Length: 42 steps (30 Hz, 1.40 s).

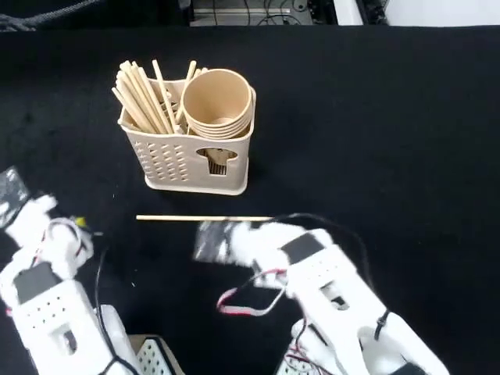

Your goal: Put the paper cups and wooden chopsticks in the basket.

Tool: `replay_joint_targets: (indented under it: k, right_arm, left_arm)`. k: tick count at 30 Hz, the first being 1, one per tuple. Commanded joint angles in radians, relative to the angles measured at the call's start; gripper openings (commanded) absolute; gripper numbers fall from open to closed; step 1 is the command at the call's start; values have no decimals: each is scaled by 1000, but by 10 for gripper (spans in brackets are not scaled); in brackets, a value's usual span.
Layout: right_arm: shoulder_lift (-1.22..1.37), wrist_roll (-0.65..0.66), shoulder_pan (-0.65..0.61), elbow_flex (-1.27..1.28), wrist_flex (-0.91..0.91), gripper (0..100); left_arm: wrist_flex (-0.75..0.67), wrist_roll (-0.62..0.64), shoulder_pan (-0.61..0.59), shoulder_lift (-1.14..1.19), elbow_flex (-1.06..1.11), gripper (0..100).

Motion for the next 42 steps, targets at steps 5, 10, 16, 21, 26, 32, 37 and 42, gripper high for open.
replay_joint_targets:
  k: [5, 10, 16, 21, 26, 32, 37, 42]
  right_arm:
    - [134, -8, -181, -294, 20, 237]
    - [464, -2, -218, -518, -2, 237]
    - [771, 35, -210, -700, -84, 237]
    - [883, 8, -135, -822, -106, 237]
    - [972, -8, -98, -875, -98, 189]
    - [986, 15, -110, -877, -98, 20]
    - [983, 12, -109, -877, -83, 11]
    - [895, -2, -112, -880, -9, 11]
  left_arm:
    - [-153, -152, -242, -114, 248, 238]
    - [-166, -167, -254, -118, 277, 240]
    - [-169, -167, -243, -118, 283, 240]
    - [-169, -167, -243, -118, 285, 240]
    - [-167, -169, -236, -118, 285, 240]
    - [-167, -169, -214, -118, 285, 239]
    - [-173, -169, -213, -120, 294, 238]
    - [-173, -169, -213, -120, 294, 238]
